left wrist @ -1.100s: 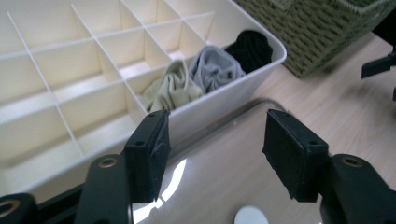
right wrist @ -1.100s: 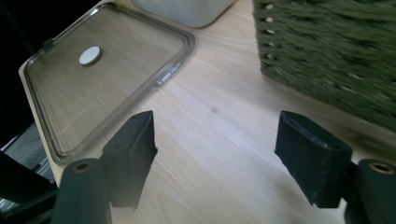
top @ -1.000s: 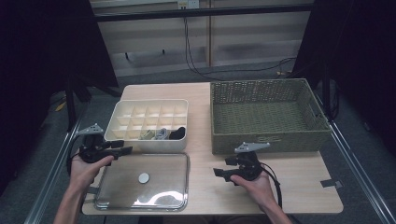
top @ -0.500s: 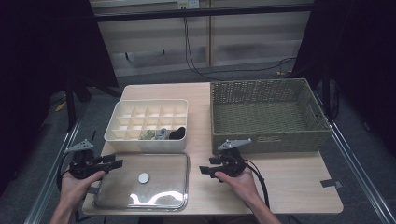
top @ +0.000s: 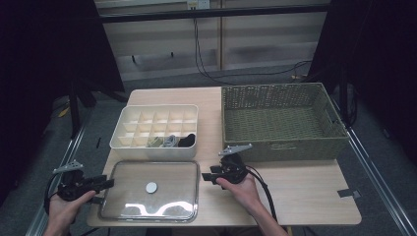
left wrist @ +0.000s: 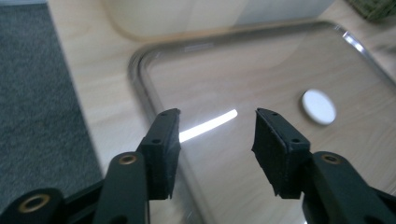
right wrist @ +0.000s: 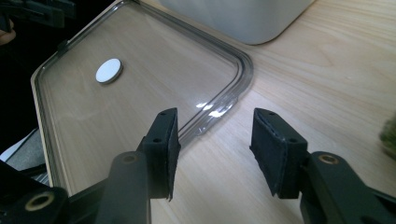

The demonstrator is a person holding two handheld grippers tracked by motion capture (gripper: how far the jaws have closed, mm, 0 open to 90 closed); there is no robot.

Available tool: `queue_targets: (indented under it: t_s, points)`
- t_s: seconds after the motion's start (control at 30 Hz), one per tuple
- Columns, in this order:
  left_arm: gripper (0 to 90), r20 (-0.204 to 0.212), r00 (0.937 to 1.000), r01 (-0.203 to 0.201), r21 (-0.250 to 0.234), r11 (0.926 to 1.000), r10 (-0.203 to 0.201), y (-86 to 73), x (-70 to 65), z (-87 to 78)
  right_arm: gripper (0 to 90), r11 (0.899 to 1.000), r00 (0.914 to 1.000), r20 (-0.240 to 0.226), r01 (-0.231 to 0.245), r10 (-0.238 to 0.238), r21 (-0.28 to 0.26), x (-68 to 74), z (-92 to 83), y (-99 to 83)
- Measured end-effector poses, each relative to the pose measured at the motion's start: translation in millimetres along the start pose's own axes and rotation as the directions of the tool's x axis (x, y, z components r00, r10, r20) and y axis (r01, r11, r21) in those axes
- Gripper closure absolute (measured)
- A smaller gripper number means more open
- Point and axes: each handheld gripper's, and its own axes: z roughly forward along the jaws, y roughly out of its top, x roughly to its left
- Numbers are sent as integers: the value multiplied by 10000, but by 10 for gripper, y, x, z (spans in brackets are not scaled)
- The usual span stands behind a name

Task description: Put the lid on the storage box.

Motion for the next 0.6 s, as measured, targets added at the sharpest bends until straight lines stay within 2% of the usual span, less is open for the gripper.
queue_targets:
  t_s: [0.03,0.17,0.2,0.3,0.4,0.43,0.5,0.6]
  points:
    - [522,-47,9999,145,-14,9999,-145,-31,23,-1,520,10000,10000,36,-13,13,59,6,25,8]
    - [538,-92,9998,171,209,9996,-169,-92,77,7,538,9996,10000,61,27,-28,283,21,119,27]
    - [539,-50,9999,160,427,9990,-158,-120,92,25,542,9995,10000,42,25,-26,299,26,142,32]
    - [548,-9,9998,200,481,9986,-200,-134,91,31,551,9992,10000,26,21,-22,389,37,189,45]
    - [574,-146,9997,215,646,9977,-206,-139,91,45,557,9989,10000,10,11,-11,479,45,229,51]
    - [599,-127,9998,182,628,9979,-174,-144,90,51,571,9986,10000,41,-17,14,538,53,259,55]
    - [602,-208,9998,51,796,9968,-34,-153,54,74,583,9982,9999,132,-62,54,594,59,301,59]
    - [612,-150,9999,41,797,9968,-29,-156,44,79,597,9972,9995,292,-163,142,728,52,335,55]
